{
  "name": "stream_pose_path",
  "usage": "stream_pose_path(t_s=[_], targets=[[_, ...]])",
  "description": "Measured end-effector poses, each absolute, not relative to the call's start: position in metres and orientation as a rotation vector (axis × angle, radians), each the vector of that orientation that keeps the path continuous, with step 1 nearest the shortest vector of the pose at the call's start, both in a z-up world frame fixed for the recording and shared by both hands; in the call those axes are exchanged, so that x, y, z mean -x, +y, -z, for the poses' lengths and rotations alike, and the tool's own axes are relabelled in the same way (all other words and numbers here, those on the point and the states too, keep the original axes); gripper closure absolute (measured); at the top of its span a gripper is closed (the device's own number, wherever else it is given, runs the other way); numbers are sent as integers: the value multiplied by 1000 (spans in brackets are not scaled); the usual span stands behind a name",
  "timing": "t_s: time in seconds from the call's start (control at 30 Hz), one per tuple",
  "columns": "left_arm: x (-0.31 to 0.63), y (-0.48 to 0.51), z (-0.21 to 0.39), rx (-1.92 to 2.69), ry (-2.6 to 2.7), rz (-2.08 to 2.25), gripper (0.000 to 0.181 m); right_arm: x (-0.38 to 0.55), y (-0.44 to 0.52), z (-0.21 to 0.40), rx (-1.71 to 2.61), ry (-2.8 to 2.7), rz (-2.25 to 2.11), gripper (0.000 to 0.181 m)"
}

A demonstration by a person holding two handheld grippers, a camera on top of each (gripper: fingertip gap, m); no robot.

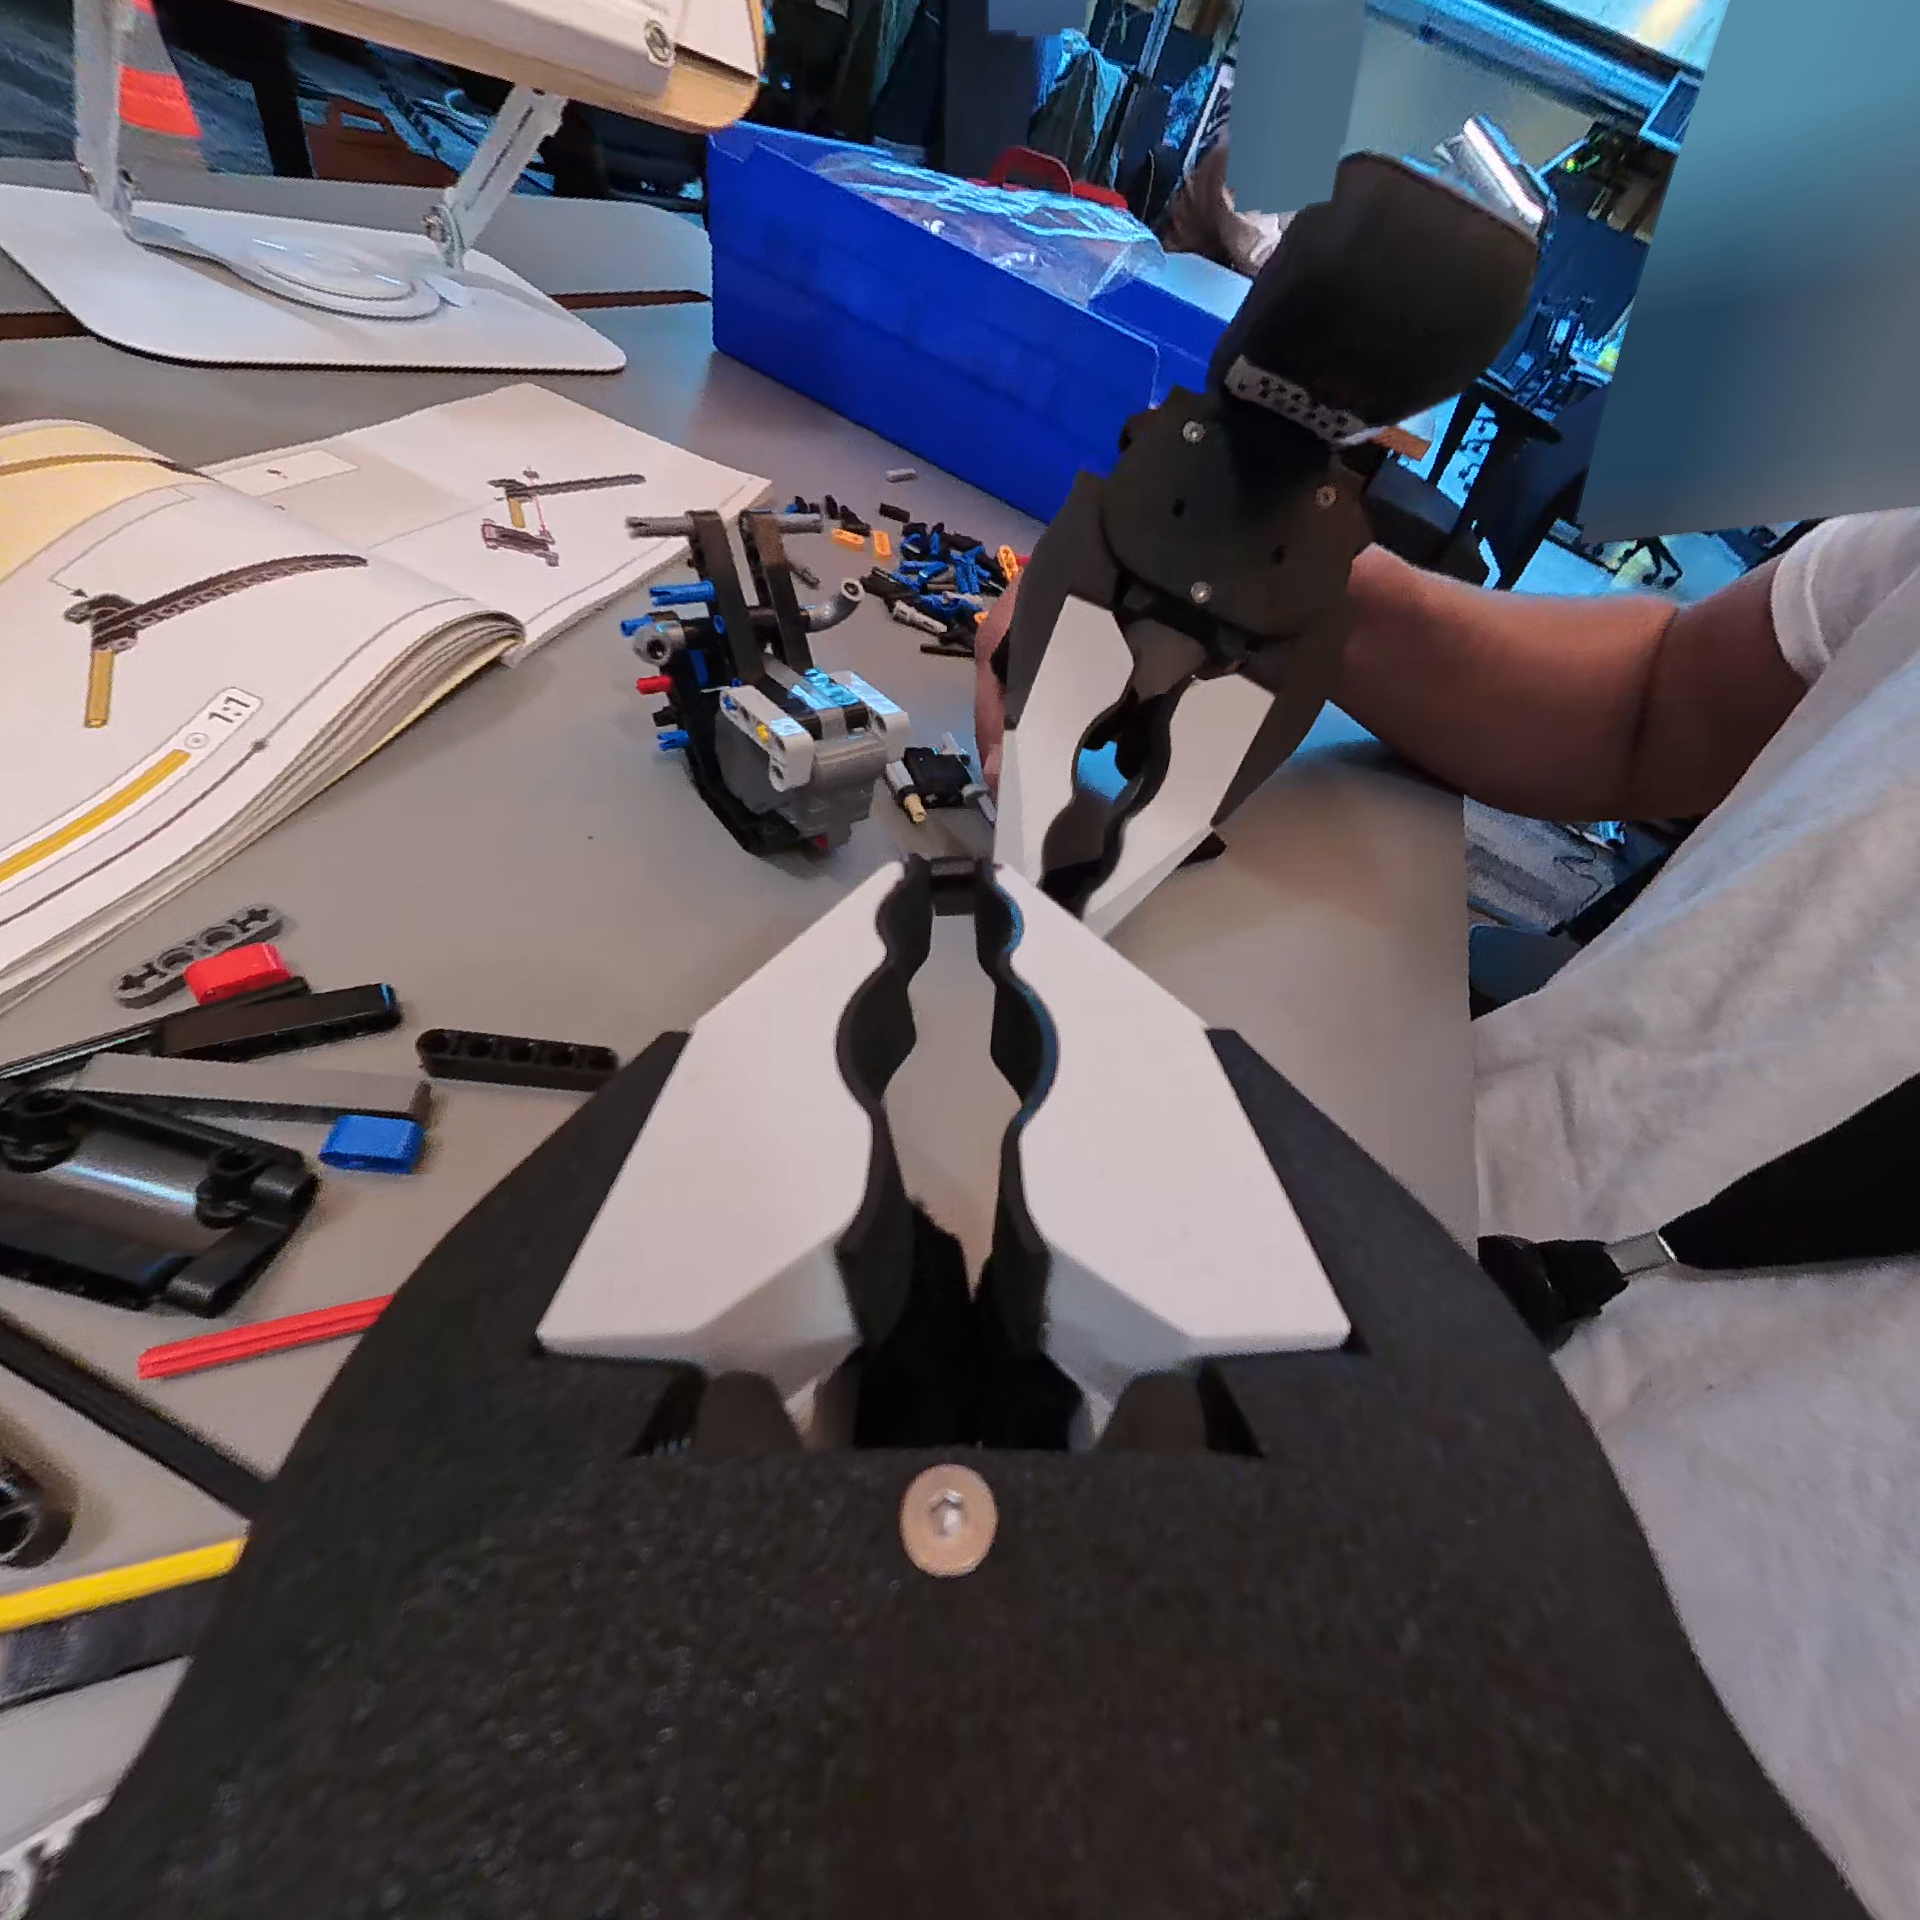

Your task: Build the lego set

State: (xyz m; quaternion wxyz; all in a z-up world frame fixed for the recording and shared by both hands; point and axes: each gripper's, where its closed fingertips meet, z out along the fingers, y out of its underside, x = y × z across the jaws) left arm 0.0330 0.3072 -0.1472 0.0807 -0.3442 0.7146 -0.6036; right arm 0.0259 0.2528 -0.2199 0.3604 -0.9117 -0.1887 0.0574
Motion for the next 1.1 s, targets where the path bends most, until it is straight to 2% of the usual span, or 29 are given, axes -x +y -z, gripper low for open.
stream_pose_path(t_s=[0.27,0.53,0.63,1.1], targets=[[-25,291,158,988,2228,1703,175,-28,253,218,2343,-452,-59,177],[-24,270,157,1010,2220,1723,175,-33,267,149,2056,-328,28,177],[-25,267,148,997,2165,1784,175,-25,268,133,1973,-229,-162,177],[-28,263,133,1071,2076,2012,175,-21,267,138,1965,-211,-227,177]])
